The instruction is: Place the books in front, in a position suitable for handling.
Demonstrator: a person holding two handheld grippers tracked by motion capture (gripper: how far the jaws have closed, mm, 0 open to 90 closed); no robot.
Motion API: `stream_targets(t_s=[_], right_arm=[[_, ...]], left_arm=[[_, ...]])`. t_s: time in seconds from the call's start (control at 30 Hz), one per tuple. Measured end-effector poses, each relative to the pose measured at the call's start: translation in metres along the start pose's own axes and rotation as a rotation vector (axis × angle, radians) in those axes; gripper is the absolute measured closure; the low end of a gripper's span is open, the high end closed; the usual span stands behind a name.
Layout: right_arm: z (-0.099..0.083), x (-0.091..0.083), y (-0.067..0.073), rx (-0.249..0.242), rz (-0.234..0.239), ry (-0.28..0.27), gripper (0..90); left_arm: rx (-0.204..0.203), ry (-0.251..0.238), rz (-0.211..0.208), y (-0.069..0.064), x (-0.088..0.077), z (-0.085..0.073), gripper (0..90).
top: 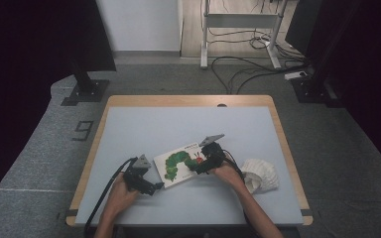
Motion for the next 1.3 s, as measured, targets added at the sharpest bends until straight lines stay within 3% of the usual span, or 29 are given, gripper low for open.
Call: stream_targets(t_s=[0.43, 0.93, 1.13, 1.3], right_arm=[[0.003, 0.0, -0.001, 0.016, 0.045, -0.014, 2.3], [0.005, 0.003, 0.009, -0.026, 0.008, 0.003, 1.6], [0.013, -0.016, 0.018, -0.066, -0.025, -0.017, 2.2], [0.014, -0.028, 0.02, -0.085, -0.045, -0.003, 2.2]], left_arm=[[0.043, 0.004, -0.025, -0.012, 0.003, 0.003, 0.0], [0.011, -0.002, -0.003, -0.02, -0.001, -0.005, 0.0], [-0.016, 0.0, 0.016, -0.015, -0.005, -0.011, 0.0], [-0.038, -0.002, 0.03, -0.013, -0.01, -0.02, 0.0]])
Point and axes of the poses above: each handheld gripper's, and its own axes: x roughly forward along the jaws, z roughly out of its top, y roughly to its left, the point moved 10 cm from there along x, roughly forward along the jaws, and after that the axes turned 13 degrees about y, right-handed, at the moved point
